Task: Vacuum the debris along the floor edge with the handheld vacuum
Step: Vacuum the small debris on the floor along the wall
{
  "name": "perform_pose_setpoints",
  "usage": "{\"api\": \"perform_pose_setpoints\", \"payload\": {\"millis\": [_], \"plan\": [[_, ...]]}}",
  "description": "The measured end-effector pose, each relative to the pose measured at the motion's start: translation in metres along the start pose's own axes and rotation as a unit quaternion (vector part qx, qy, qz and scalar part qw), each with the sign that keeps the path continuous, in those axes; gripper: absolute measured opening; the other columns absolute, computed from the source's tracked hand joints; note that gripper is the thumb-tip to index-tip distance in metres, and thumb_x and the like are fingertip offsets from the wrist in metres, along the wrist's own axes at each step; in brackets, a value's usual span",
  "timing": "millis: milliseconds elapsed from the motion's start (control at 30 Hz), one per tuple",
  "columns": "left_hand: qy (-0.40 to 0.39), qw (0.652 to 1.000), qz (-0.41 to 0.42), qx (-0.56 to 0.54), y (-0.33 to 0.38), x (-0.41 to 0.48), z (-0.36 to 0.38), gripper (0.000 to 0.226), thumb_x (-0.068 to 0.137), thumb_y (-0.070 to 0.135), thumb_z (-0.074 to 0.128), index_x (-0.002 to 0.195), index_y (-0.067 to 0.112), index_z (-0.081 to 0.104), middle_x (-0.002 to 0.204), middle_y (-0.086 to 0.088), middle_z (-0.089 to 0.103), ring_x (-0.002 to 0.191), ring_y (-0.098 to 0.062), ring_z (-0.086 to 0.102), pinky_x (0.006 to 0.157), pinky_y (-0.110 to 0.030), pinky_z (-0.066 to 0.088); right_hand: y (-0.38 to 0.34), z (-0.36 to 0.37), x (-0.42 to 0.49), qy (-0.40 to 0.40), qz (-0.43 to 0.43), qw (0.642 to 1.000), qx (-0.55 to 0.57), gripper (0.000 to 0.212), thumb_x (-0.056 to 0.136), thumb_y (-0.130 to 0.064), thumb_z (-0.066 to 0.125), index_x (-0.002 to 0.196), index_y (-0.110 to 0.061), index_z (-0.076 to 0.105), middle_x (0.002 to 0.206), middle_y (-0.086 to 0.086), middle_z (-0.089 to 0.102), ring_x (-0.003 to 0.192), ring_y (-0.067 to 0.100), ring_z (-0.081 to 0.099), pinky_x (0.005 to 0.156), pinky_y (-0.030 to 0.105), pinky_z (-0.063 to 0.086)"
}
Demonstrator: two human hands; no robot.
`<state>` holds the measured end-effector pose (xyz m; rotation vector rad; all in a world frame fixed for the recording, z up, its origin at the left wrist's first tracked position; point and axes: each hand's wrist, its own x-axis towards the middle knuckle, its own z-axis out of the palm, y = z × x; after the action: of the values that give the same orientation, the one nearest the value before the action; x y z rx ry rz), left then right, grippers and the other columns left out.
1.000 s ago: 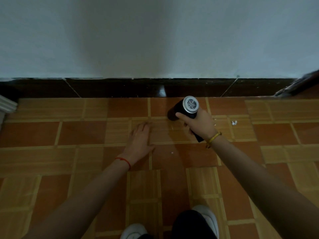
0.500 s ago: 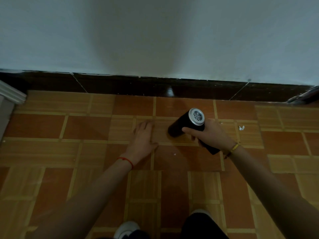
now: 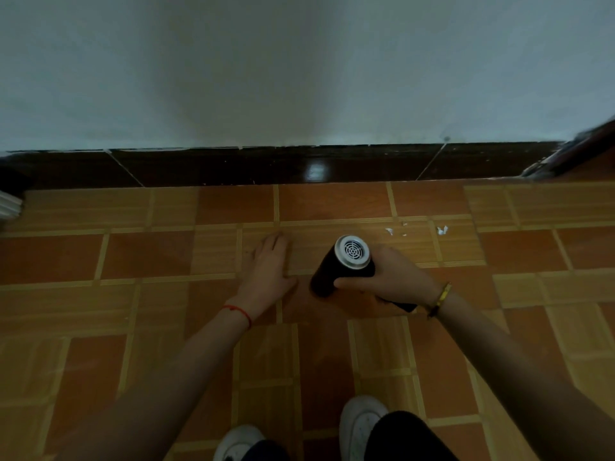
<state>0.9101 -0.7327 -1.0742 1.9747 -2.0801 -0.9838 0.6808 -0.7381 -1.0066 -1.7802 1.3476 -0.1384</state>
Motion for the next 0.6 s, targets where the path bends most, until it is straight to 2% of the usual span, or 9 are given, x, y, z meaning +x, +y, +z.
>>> {"api": "perform_pose_setpoints", "payload": {"millis": [200,267,367,467,533,600], "plan": [[0.000,1.000,0.024,0.011,0.003,-0.002,0.006,0.088,0.078,0.015,0.078,0.151,0.017,0.030,0.159,-0.008,0.027,0.148,-0.028,0.023,0.121,-0.046,0.024,0.001,-0.004,-0.011,-0.013,0.011,1.000,-0.003,0.047,0.083,-0.038,0.072,0.122,-0.015,0.060,0.076,-0.025,0.052,0.058,-0.027,0.051,0.055,0.003,0.042],[-0.003,1.000,0.029,0.007,0.006,-0.004,0.010,0.088,0.078,0.016,0.079,0.151,0.018,0.030,0.160,-0.007,0.027,0.148,-0.028,0.022,0.121,-0.045,0.023,0.002,-0.003,-0.013,-0.013,0.010,1.000,-0.009,0.047,0.083,-0.039,0.072,0.122,-0.016,0.060,0.080,-0.021,0.058,0.060,-0.024,0.053,0.056,0.003,0.041],[-0.003,0.999,0.038,0.010,0.012,-0.004,0.016,0.089,0.079,0.023,0.079,0.153,0.020,0.029,0.159,-0.004,0.028,0.148,-0.026,0.023,0.122,-0.045,0.022,0.015,-0.002,-0.013,0.045,0.036,0.998,0.018,0.050,0.082,-0.043,0.070,0.124,-0.019,0.057,0.080,-0.019,0.057,0.057,-0.019,0.054,0.052,0.003,0.041],[-0.006,0.999,0.041,0.004,0.020,0.000,0.023,0.089,0.081,0.033,0.077,0.153,0.019,0.027,0.159,-0.004,0.029,0.148,-0.024,0.024,0.121,-0.049,0.024,0.033,-0.008,-0.012,0.137,0.063,0.988,0.016,0.054,0.080,-0.047,0.070,0.122,-0.017,0.056,0.077,-0.019,0.055,0.058,-0.005,0.053,0.048,0.009,0.042],[-0.006,0.999,0.049,0.006,0.026,0.004,0.029,0.088,0.081,0.036,0.076,0.153,0.019,0.028,0.158,-0.004,0.031,0.147,-0.024,0.026,0.120,-0.048,0.026,0.046,-0.016,-0.011,0.188,0.074,0.979,0.024,0.057,0.078,-0.051,0.070,0.120,-0.014,0.058,0.078,-0.015,0.059,0.063,-0.001,0.055,0.055,0.015,0.044],[-0.007,0.998,0.063,0.006,0.033,0.007,0.035,0.087,0.082,0.039,0.075,0.153,0.018,0.028,0.158,-0.005,0.031,0.146,-0.025,0.027,0.120,-0.048,0.026,0.060,-0.022,-0.009,0.230,0.087,0.968,0.053,0.064,0.075,-0.056,0.069,0.122,-0.014,0.056,0.089,-0.004,0.068,0.075,0.009,0.064,0.064,0.025,0.053]]}}
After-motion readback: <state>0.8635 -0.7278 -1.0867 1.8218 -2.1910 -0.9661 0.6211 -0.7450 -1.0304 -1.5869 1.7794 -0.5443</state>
